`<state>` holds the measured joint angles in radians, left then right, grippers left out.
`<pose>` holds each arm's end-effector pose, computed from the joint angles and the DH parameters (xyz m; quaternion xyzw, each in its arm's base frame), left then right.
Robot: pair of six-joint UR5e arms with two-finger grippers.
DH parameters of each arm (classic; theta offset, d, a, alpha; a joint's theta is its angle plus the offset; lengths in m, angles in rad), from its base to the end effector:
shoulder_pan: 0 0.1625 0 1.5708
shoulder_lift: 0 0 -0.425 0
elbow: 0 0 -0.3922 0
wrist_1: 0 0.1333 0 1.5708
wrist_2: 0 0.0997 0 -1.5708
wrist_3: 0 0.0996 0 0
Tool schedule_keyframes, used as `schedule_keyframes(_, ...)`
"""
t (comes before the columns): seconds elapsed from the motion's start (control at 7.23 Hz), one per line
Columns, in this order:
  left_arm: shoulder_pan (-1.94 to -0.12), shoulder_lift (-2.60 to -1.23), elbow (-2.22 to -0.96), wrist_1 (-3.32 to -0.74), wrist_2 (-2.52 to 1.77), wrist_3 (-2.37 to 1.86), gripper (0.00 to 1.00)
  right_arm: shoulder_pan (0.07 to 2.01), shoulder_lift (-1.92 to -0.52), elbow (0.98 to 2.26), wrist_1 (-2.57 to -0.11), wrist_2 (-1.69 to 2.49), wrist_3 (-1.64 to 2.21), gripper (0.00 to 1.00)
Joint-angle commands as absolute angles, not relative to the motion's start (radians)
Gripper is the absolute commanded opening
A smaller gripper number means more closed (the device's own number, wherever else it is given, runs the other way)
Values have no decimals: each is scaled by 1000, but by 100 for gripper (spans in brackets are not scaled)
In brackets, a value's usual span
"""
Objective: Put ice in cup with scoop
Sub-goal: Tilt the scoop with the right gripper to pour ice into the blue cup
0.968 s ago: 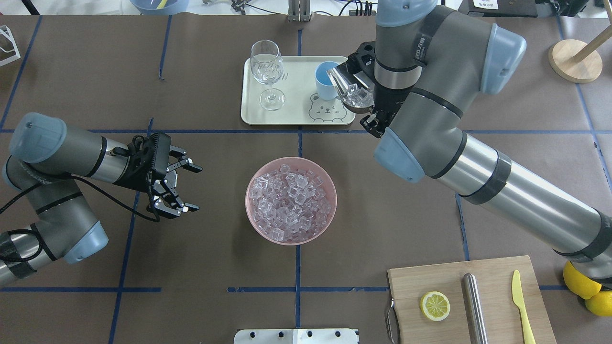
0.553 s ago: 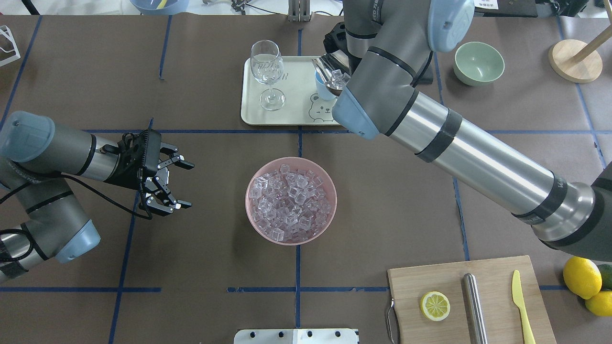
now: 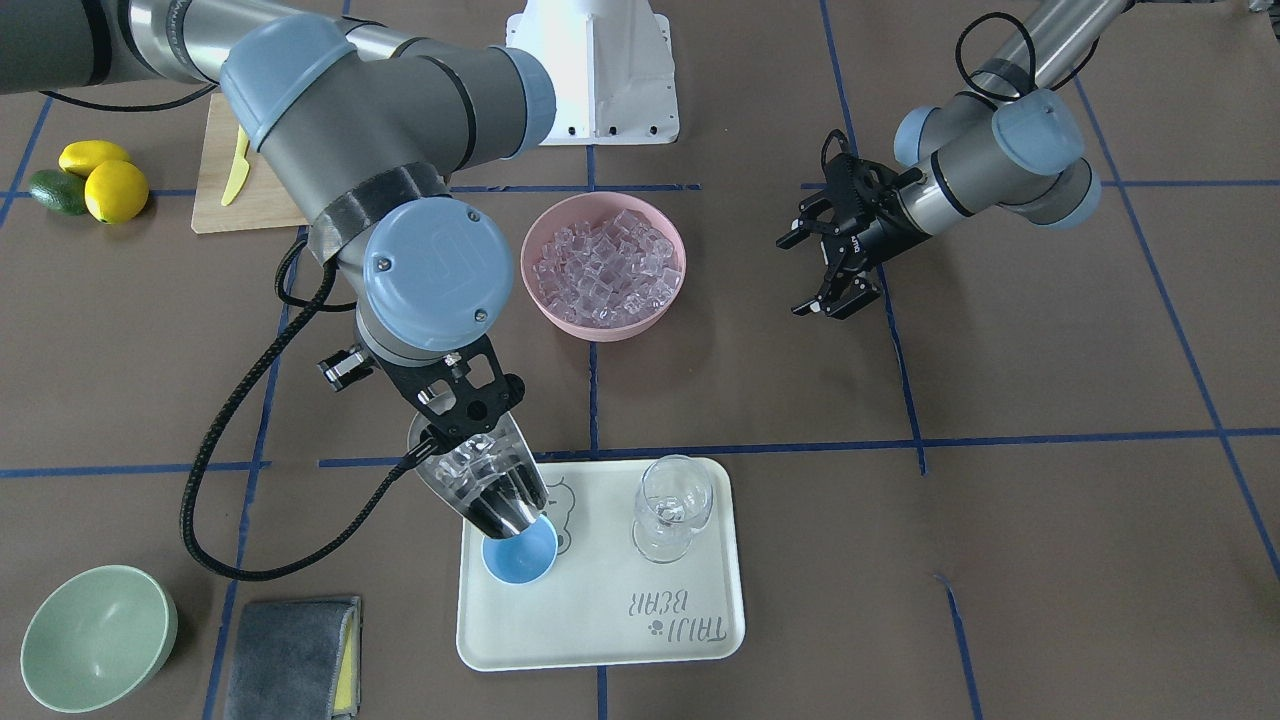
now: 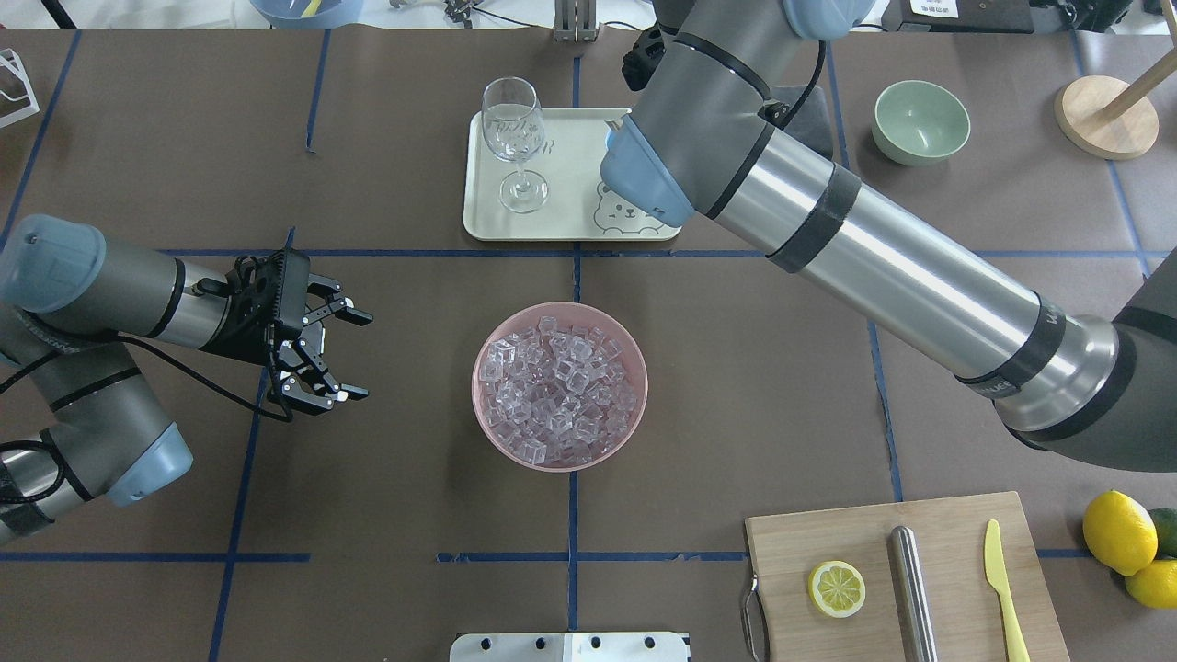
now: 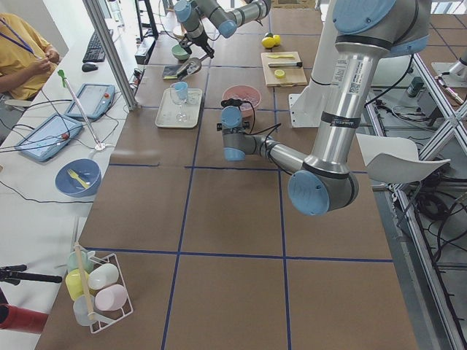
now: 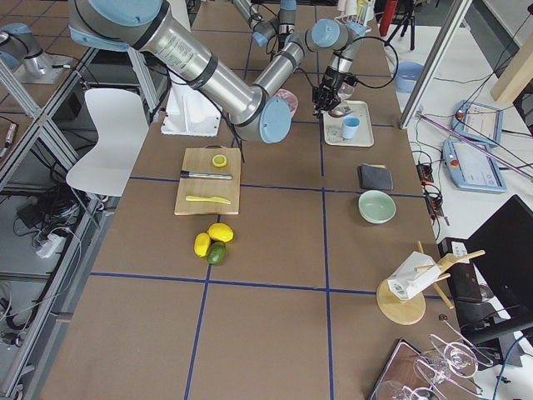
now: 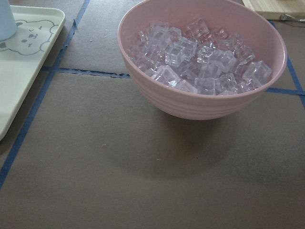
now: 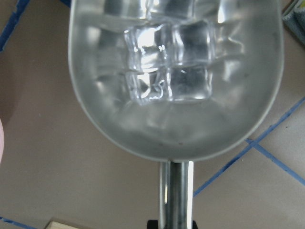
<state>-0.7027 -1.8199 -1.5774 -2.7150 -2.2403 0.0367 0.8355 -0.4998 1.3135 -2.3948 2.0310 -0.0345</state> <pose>0.3950 -0.4282 0.3902 0.4551 0.4756 0.5061 0.5572 -0.4311 -0.6094 0.1714 -0.0830 -0.2125 -0.3645 0.9028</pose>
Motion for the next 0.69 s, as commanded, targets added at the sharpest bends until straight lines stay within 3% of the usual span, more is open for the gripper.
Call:
schedule_keyframes(0.0,-703,-1819,-1577,-2715,-2240,40,100,836,-485,1304,-2480,1977,-41,0)
schedule_keyframes(0.55,-703,-1819,-1577,-2717,-2238,41,100,835,-383,1135,-2502,1915,-145,0)
